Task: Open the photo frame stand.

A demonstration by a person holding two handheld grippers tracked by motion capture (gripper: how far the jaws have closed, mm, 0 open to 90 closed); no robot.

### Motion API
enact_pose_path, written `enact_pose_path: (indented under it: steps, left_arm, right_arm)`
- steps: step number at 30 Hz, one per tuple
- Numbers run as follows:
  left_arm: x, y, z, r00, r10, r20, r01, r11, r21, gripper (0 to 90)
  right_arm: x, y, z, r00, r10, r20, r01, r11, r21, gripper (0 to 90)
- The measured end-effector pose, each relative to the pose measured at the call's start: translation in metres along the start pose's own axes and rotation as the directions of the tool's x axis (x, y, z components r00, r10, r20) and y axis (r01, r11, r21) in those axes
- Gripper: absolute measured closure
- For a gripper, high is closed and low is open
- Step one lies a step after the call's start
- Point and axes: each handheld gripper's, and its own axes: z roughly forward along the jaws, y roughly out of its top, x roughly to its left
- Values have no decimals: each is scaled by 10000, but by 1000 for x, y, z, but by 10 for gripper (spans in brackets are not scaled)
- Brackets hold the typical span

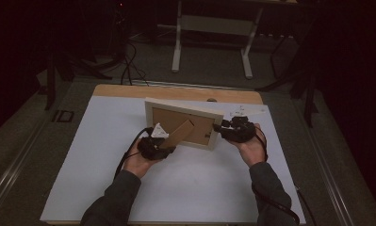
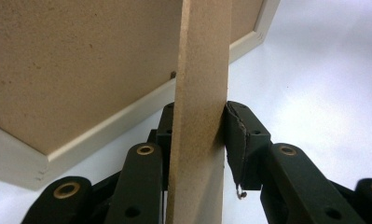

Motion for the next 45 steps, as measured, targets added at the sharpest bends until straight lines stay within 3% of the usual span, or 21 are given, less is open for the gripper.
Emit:
enact_pose_path:
  steps: [27, 31, 33, 40, 45]
  left_arm:
    - [11, 2, -2, 9995, -240, -207, 236, 9996, -178, 685]
    - [13, 2, -2, 9990, -333, -309, 327, 9993, -204, 698]
    - [13, 2, -2, 9987, -402, -323, 394, 9989, -271, 711]
    - [13, 2, -2, 9989, -424, -218, 418, 9987, -283, 718]
    - [11, 0, -2, 9992, -342, -181, 339, 9992, -204, 720]
  right_arm:
    - [16, 2, 0, 9980, -598, 193, 596, 9982, 76, 648]
    - [14, 3, -2, 9989, -437, 166, 438, 9990, -52, 698]
    - [12, 3, -4, 9993, -363, 26, 363, 9993, -80, 767]
    - [9, 2, -2, 9994, -353, 34, 353, 9994, 9, 745]
    - [9, 1, -1, 9992, -400, -54, 400, 9992, 16, 676]
